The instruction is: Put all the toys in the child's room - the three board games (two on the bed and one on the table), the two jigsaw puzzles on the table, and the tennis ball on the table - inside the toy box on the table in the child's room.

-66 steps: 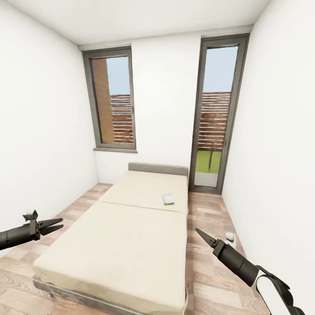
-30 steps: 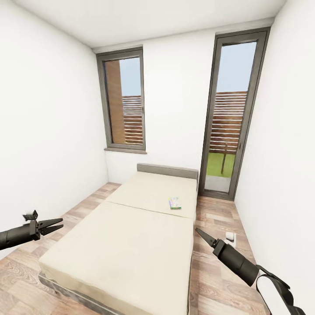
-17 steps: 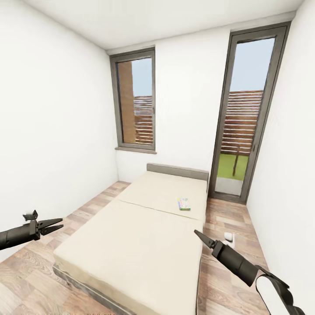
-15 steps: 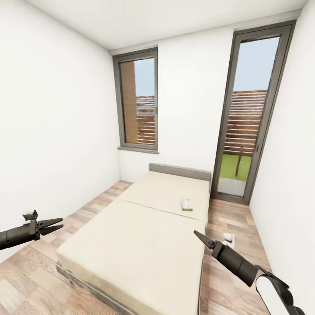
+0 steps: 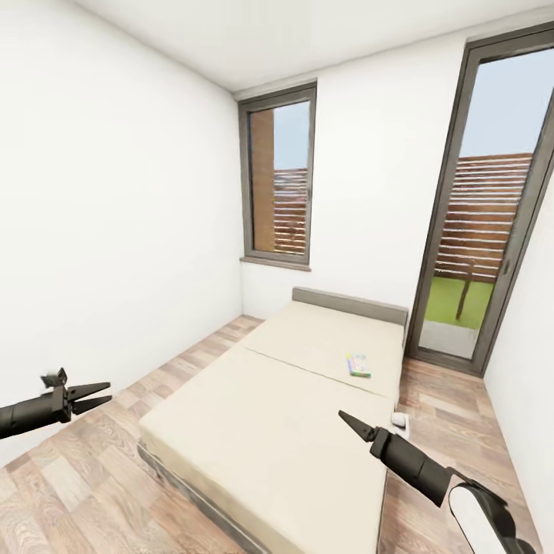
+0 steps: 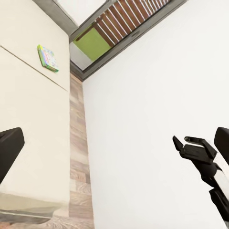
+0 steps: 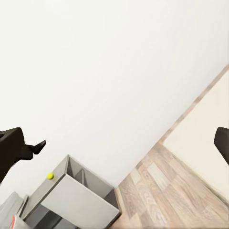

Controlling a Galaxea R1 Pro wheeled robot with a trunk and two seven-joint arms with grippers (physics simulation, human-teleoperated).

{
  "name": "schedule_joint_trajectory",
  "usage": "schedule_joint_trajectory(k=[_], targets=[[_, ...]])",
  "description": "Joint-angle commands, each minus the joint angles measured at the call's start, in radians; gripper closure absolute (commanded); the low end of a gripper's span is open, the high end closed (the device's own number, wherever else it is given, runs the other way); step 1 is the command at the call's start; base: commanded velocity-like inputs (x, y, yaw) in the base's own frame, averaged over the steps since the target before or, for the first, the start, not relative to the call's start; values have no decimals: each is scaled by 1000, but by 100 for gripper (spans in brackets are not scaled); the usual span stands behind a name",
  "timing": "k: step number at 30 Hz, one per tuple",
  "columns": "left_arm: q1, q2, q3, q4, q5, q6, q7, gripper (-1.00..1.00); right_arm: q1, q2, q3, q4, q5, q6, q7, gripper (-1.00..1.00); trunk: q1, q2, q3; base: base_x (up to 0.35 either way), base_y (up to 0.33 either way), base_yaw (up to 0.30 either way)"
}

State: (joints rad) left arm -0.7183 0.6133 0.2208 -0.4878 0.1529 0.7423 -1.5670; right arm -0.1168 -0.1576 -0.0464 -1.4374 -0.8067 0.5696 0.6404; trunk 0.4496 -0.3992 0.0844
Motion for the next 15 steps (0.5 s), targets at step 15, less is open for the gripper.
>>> schedule_joint_trajectory(k=[15], targets=[[-1,-31,-7,-36,-8,14,-4,-100,-1,0,1,-2,-11,12,-83,-100,0,-1,0,0,0,291]])
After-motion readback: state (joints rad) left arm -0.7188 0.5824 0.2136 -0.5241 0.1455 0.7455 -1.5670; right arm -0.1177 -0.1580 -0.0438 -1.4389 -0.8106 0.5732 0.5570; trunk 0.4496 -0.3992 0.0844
